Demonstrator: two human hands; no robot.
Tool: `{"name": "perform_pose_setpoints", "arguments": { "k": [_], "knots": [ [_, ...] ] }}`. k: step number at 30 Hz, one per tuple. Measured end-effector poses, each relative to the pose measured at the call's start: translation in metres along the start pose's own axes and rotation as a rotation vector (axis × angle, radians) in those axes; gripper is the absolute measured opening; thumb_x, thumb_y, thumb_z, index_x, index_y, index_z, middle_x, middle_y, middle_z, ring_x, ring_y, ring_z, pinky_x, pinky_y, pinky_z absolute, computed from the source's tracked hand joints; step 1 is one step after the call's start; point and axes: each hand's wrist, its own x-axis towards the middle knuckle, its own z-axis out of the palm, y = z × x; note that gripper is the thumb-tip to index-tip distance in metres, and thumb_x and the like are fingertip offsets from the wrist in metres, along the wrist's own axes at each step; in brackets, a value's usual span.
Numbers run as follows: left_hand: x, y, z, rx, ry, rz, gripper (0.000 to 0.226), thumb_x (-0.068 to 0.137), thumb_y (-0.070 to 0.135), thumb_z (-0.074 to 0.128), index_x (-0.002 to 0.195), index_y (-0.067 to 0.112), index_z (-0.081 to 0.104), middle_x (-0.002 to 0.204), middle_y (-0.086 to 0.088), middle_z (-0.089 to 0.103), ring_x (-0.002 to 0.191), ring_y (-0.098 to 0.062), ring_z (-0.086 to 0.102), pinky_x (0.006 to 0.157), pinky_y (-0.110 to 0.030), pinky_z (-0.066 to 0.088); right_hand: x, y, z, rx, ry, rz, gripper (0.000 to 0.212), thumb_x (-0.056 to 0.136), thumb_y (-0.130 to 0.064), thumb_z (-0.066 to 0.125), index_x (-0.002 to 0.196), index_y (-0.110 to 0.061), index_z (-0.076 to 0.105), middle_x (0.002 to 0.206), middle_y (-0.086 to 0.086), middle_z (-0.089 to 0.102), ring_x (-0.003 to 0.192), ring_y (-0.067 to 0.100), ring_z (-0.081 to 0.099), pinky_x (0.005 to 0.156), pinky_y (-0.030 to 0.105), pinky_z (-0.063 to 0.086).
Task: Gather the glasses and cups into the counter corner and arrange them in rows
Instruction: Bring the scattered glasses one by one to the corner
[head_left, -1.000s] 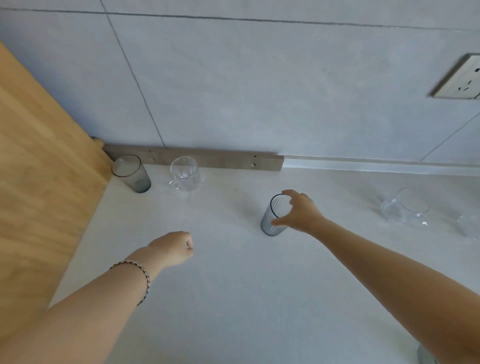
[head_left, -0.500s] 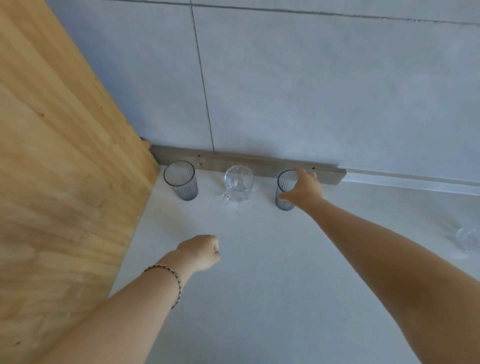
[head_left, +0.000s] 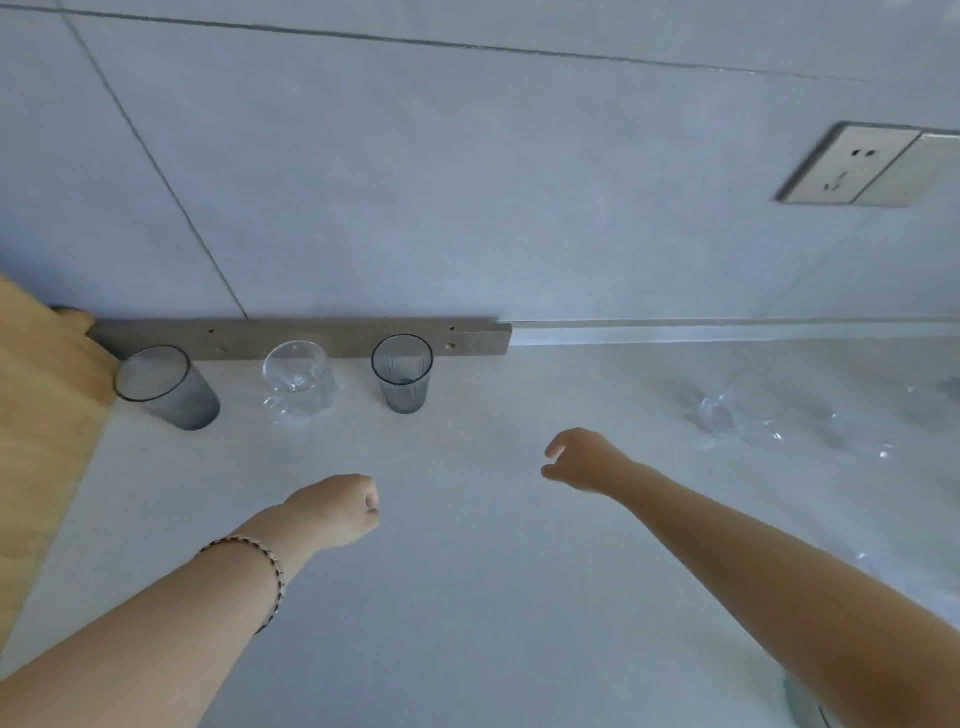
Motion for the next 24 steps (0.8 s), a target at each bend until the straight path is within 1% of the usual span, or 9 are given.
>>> {"name": "perform_pose_setpoints", "arguments": {
  "k": [3,6,8,10,12,15,19,22,24],
  "knots": [
    [0.006,0.051,0.005,0.023,0.006,0.028,0.013,0.094,0.022,0.041,0.099,0.022,0.053,0.119,0.0,0.057,0.096,-0.018,0.05,0.081,-0.026,0.039,-0.004,0.071,-0.032,0.014,0.151,0.09,0.032,0.088,-0.024,0.058,0.119,-0.016,0.06,0.127,0.004,0.059,0.117,0.021,0.055,0.099,0.031,0.045],
    [0.011,0.102,0.012,0.041,0.005,0.039,0.024,0.094,0.023,0.042,0.112,0.017,0.057,0.119,-0.001,0.057,0.105,-0.02,0.054,0.09,-0.031,0.044,-0.002,0.13,-0.068,-0.002,0.351,0.145,0.045,0.089,-0.024,0.058,0.132,-0.012,0.049,0.135,0.011,0.049,0.125,0.027,0.048,0.103,0.037,0.039],
    [0.012,0.129,0.017,0.037,-0.003,0.046,0.023,0.093,0.023,0.042,0.11,0.018,0.057,0.116,0.0,0.057,0.107,-0.02,0.055,0.093,-0.033,0.045,0.002,0.156,-0.089,0.033,0.468,0.173,0.055,0.088,-0.024,0.059,0.138,-0.01,0.04,0.139,0.014,0.039,0.13,0.03,0.038,0.105,0.041,0.037],
    [0.014,0.158,0.024,0.037,-0.014,0.055,0.018,0.093,0.024,0.042,0.105,0.02,0.055,0.119,-0.001,0.058,0.109,-0.021,0.056,0.095,-0.034,0.045,0.008,0.181,-0.108,0.028,0.527,0.19,0.063,0.086,-0.027,0.061,0.14,-0.009,0.034,0.14,0.015,0.035,0.132,0.031,0.033,0.105,0.042,0.036],
    [0.012,0.182,0.028,0.025,-0.023,0.059,0.018,0.094,0.024,0.042,0.106,0.019,0.055,0.12,-0.001,0.057,0.112,-0.022,0.056,0.096,-0.035,0.045,0.015,0.2,-0.118,-0.025,0.5,0.228,0.072,0.084,-0.035,0.064,0.141,-0.008,0.029,0.14,0.016,0.033,0.131,0.032,0.033,0.103,0.04,0.037],
    [0.013,0.202,0.032,-0.005,-0.026,0.049,0.012,0.095,0.024,0.042,0.101,0.021,0.052,0.119,-0.002,0.057,0.112,-0.022,0.056,0.095,-0.034,0.045,0.025,0.214,-0.124,-0.039,0.389,0.264,0.086,0.077,-0.046,0.07,0.14,-0.007,0.026,0.138,0.017,0.037,0.129,0.033,0.038,0.1,0.041,0.039],
    [0.012,0.206,0.034,-0.018,-0.012,0.008,0.025,0.095,0.024,0.041,0.114,0.016,0.056,0.123,-0.003,0.056,0.098,-0.019,0.053,0.086,-0.031,0.043,0.037,0.222,-0.119,0.049,0.326,0.251,0.093,0.074,-0.052,0.072,0.14,-0.007,0.024,0.134,0.017,0.043,0.126,0.033,0.045,0.098,0.041,0.042],
    [0.011,0.193,0.034,-0.026,-0.012,-0.049,0.014,0.095,0.024,0.042,0.101,0.021,0.054,0.11,0.0,0.054,0.099,-0.019,0.055,0.085,-0.03,0.043,0.044,0.221,-0.12,0.084,0.352,0.269,0.094,0.074,-0.051,0.072,0.141,-0.007,0.024,0.136,0.015,0.041,0.127,0.032,0.045,0.097,0.04,0.043],
    [0.011,0.18,0.035,-0.039,-0.017,-0.084,0.012,0.094,0.024,0.042,0.098,0.022,0.052,0.11,0.0,0.054,0.103,-0.02,0.056,0.089,-0.031,0.044,0.045,0.217,-0.123,0.082,0.371,0.266,0.091,0.072,-0.046,0.075,0.137,-0.005,0.028,0.134,0.015,0.043,0.124,0.033,0.047,0.094,0.04,0.044]
  ]
}}
